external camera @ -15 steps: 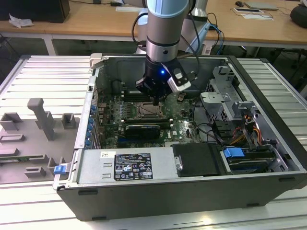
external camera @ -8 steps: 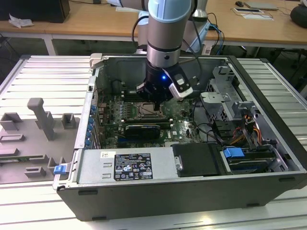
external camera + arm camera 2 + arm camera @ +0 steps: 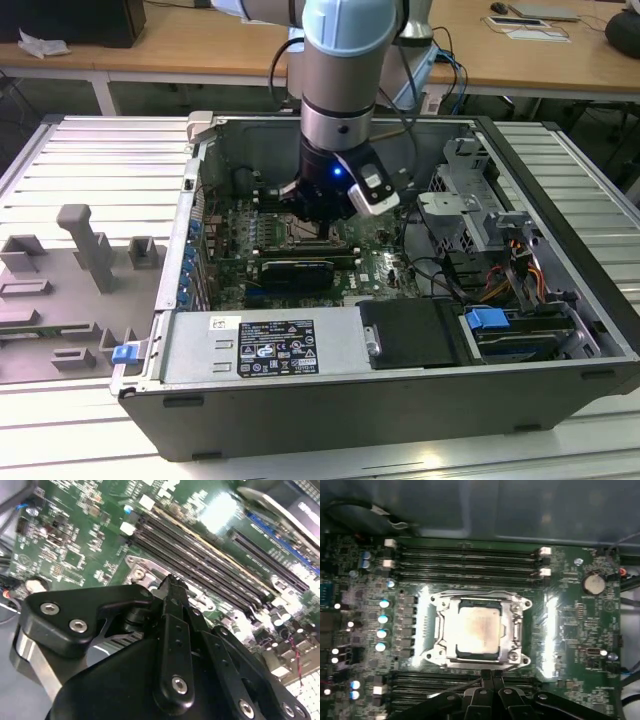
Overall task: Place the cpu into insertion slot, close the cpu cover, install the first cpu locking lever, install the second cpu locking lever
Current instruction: 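Install the second cpu locking lever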
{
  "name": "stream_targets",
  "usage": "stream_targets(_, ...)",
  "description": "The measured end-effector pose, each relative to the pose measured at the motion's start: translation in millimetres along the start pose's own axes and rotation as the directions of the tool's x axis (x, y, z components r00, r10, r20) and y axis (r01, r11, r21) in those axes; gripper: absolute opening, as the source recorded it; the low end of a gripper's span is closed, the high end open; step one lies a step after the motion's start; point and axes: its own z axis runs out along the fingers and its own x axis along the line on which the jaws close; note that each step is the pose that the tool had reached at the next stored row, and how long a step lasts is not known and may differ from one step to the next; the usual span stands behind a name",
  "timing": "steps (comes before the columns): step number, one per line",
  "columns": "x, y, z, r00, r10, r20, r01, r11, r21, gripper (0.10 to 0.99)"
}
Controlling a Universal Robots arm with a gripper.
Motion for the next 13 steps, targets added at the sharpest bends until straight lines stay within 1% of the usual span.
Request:
stream_targets(1, 3.1, 0.0, 0.2, 1.0, 0.0, 0.0, 0.0, 1.0, 0.0, 0.106)
stream_targets(2, 8.3, 0.0, 1.2, 1.0, 0.0, 0.0001, 0.0, 1.0, -0.001, 0.106)
stream_targets(4, 13.3, -0.2, 4.4, 1.0, 0.0, 0.0, 0.0, 1.0, -0.001, 0.106)
stream_targets(7, 16.9, -0.7, 10.6, 1.0, 0.0, 0.0001, 0.0, 1.0, -0.003, 0.106)
stream_targets(8, 18.0, -0.8, 12.6, 1.0, 0.0, 0.0001, 0.0, 1.0, -0.004, 0.106)
stream_targets(9, 18.9, -1.2, 13.3, 1.0, 0.0, 0.0001, 0.0, 1.0, -0.008, 0.106)
stream_targets(11, 22.9, -5.3, 13.3, 1.0, 0.001, 0.0018, -0.001, 0.9991, -0.042, 0.106)
stream_targets(13, 26.0, -9.3, 12.9, 1.0, 0.001, 0.0022, -0.001, 0.9987, -0.052, 0.106)
